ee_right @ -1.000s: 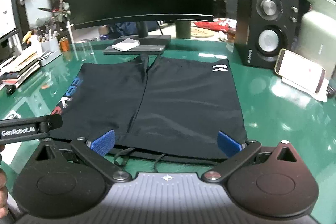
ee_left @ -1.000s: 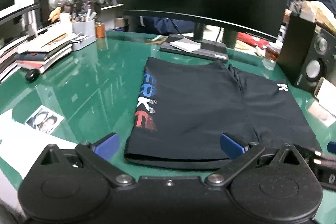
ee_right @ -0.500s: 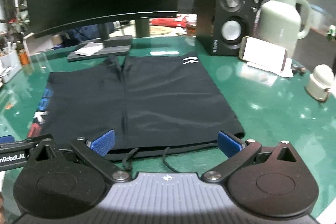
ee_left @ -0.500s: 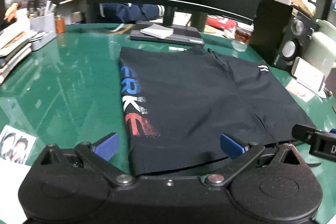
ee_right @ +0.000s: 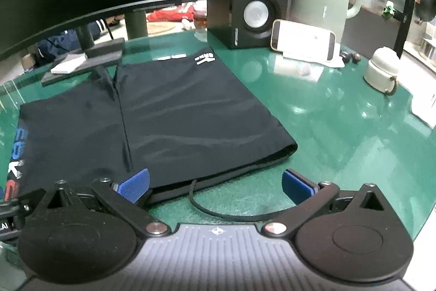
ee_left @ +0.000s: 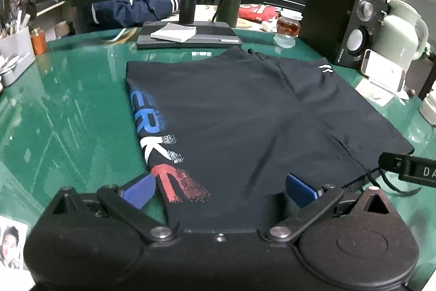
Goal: Fold clothes
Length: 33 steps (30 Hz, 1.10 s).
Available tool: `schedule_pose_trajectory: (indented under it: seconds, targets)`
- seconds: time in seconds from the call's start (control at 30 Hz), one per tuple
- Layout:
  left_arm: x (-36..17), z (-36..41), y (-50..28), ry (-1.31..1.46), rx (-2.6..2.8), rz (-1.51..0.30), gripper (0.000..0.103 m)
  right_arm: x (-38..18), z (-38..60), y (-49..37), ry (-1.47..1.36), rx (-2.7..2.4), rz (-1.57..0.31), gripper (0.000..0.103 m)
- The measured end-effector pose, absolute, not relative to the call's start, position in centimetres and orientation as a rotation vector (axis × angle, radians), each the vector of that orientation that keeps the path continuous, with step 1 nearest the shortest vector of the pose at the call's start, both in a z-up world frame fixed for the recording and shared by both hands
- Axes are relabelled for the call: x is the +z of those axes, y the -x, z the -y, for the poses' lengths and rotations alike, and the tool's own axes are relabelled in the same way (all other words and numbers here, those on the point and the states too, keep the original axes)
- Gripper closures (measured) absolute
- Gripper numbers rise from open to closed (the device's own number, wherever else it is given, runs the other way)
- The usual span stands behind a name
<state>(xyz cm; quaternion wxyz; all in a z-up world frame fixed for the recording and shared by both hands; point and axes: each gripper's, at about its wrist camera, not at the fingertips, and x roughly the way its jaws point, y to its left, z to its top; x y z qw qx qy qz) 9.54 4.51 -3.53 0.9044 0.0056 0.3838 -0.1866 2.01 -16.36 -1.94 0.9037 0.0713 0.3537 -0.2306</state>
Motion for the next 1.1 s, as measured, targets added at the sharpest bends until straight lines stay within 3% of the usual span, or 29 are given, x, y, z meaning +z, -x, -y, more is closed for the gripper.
schedule_pose_trajectory:
  seconds: [0.43,1.1]
  targets:
    - [-3.6,-3.3,-11.4,-0.016,-0.263,-0.798,0.001,-1.3,18.3,-4.7,-0.049,-0.451,-0.644,0.0]
    - [-3.7,-0.2,-12.2,-0.024,-0.055,-0.824,0.001,-3.0,23.2,-9.3,-0.131,-0.223,-0.761,0.0]
